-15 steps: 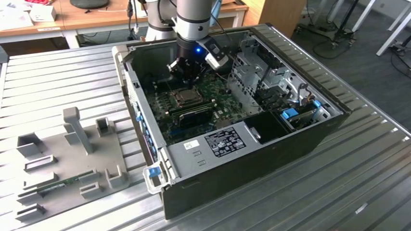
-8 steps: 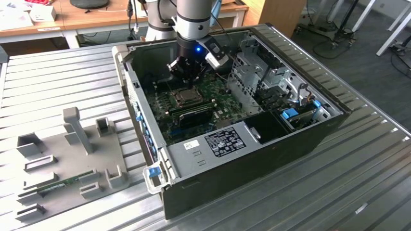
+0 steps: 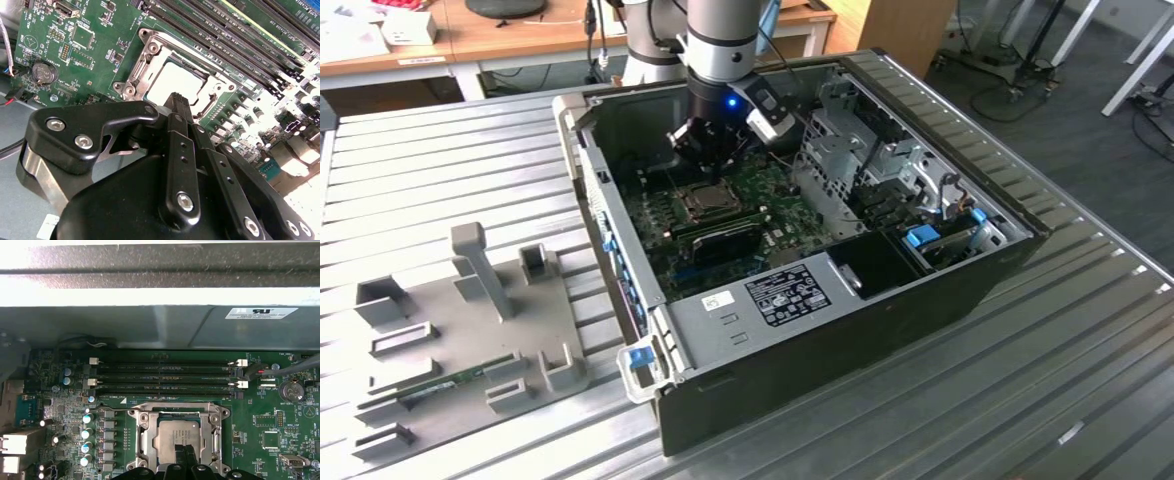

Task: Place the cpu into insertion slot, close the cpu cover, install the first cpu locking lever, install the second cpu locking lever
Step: 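Close the cpu cover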

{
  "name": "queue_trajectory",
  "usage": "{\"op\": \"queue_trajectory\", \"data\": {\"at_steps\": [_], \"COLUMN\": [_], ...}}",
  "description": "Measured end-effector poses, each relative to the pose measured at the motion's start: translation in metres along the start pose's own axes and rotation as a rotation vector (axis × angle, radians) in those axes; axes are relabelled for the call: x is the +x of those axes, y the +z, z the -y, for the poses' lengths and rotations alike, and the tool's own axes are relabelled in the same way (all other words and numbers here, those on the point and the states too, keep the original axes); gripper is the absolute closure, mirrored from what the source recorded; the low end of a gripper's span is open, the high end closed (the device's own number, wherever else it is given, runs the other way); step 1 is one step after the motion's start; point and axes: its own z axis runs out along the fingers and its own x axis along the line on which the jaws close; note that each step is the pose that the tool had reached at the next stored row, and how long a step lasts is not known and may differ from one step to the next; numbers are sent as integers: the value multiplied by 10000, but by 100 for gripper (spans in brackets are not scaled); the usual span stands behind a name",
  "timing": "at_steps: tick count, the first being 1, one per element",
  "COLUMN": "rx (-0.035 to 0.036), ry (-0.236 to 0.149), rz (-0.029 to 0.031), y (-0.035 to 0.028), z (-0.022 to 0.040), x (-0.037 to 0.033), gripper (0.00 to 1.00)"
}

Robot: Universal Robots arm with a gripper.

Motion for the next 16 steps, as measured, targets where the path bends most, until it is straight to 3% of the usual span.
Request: {"op": "queue_trajectory", "data": {"at_steps": [16], "rx": [-1], "ry": [0], "rz": [1], "y": [-46], "z": [-3], "x": [-3], "gripper": [90]}}
